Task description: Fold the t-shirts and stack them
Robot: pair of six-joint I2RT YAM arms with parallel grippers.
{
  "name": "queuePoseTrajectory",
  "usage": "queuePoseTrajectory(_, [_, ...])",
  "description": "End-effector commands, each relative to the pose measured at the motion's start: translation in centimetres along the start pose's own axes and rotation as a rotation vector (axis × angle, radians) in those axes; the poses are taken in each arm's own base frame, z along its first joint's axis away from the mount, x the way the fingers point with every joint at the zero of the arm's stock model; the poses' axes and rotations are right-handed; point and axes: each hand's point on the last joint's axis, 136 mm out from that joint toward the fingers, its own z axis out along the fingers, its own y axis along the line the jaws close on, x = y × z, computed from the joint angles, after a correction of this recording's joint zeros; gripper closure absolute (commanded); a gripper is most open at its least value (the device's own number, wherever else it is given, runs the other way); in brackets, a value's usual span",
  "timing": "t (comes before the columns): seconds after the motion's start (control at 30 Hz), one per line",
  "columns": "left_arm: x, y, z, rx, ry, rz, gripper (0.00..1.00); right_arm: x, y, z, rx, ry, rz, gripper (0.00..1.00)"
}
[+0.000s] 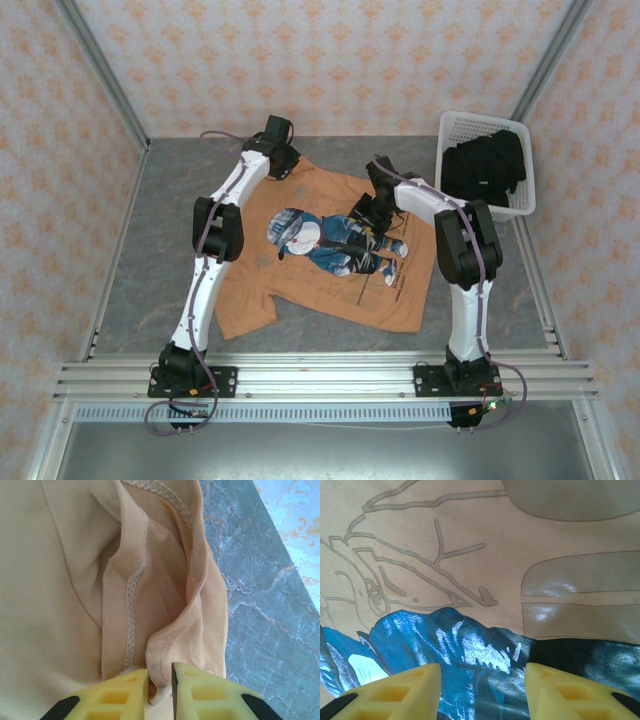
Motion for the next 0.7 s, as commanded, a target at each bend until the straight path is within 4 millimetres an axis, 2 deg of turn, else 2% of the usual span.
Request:
queuePoseTrajectory(0.0, [-0.7, 0.0, 0.6, 0.010, -0.016, -0.003, 0.88, 0.3, -0.5, 0.5, 0.022, 0.011, 0.012, 0.52])
queuePoseTrajectory(0.17, [-1.0, -1.2, 0.2, 0.054, -0.025, 0.017, 1.00, 0.4, -0.7, 0.6, 0.026, 0.013, 0.012, 0.53])
queuePoseTrajectory(0.27, [-1.6, -2.4, -0.7, 0.089, -0.050, 0.037, 1.00, 0.4, -0.6, 0.4, 0.024, 0.009, 0.011, 0.53])
queuePoseTrajectory(0.43, [-2.3, -5.6, -1.7, 0.200, -0.101, 0.069, 1.00, 0.6, -0.8, 0.7, 0.024, 0.025, 0.020, 0.53])
queuePoseTrajectory(0.67, [-1.8, -9.1, -0.5, 0.369, -0.094, 0.088, 1.00, 1.0, -0.9, 0.7, 0.023, 0.035, 0.026, 0.53])
